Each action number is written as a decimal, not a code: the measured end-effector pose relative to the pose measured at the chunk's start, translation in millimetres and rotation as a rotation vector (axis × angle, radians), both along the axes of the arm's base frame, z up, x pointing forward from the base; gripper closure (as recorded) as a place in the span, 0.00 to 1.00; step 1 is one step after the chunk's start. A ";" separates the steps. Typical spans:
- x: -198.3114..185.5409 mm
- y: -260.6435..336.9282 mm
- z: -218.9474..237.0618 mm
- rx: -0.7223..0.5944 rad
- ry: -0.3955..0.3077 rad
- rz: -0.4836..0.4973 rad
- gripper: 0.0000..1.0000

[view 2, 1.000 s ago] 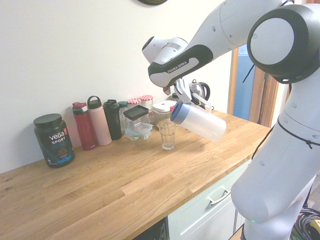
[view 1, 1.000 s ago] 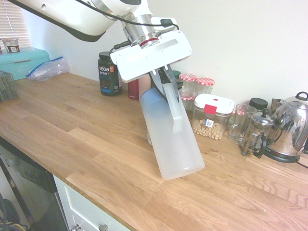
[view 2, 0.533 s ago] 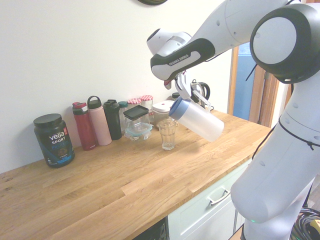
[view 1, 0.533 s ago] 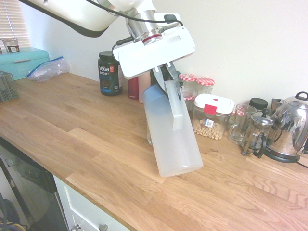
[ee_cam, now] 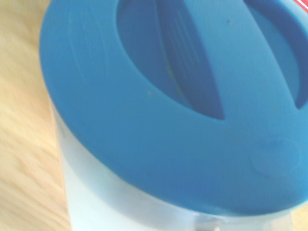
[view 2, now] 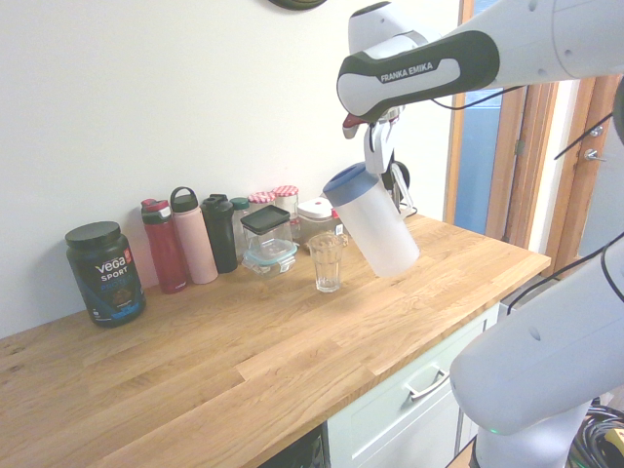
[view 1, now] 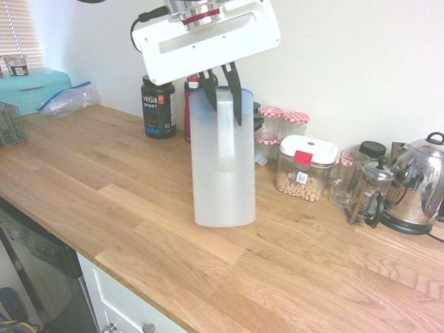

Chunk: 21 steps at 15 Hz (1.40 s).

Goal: Pour me some water

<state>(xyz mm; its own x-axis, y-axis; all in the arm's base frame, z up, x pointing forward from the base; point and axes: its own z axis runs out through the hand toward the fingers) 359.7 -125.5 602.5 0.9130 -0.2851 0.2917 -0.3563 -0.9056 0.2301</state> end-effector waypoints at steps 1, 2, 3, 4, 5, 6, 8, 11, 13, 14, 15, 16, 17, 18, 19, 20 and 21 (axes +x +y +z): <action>-12.3 -2.4 -6.0 0.015 -0.027 -0.041 1.00; -28.0 -7.6 -15.1 0.026 -0.048 -0.085 1.00; -45.7 -12.2 -24.6 0.039 -0.067 -0.133 1.00; -63.5 -15.1 -31.8 0.051 -0.085 -0.179 1.00; -79.5 -15.2 -34.9 0.065 -0.111 -0.222 1.00; -92.6 -12.6 -31.7 0.078 -0.144 -0.258 1.00; -113.7 1.2 -22.6 0.105 -0.220 -0.328 1.00; -126.0 68.9 -40.0 0.155 -0.327 -0.410 1.00; -124.7 148.3 -45.9 0.165 -0.417 -0.414 1.00; -125.0 190.8 -47.0 0.169 -0.471 -0.399 1.00; -126.6 226.7 -50.1 0.169 -0.530 -0.378 1.00; -126.1 248.8 -51.1 0.171 -0.593 -0.360 1.00; -123.0 261.8 -49.1 0.182 -0.658 -0.345 1.00; -117.1 270.3 -46.7 0.202 -0.721 -0.331 1.00; -108.4 278.0 -47.8 0.217 -0.768 -0.322 1.00; -97.2 285.0 -54.9 0.224 -0.789 -0.319 1.00; -83.6 291.4 -65.2 0.228 -0.795 -0.319 1.00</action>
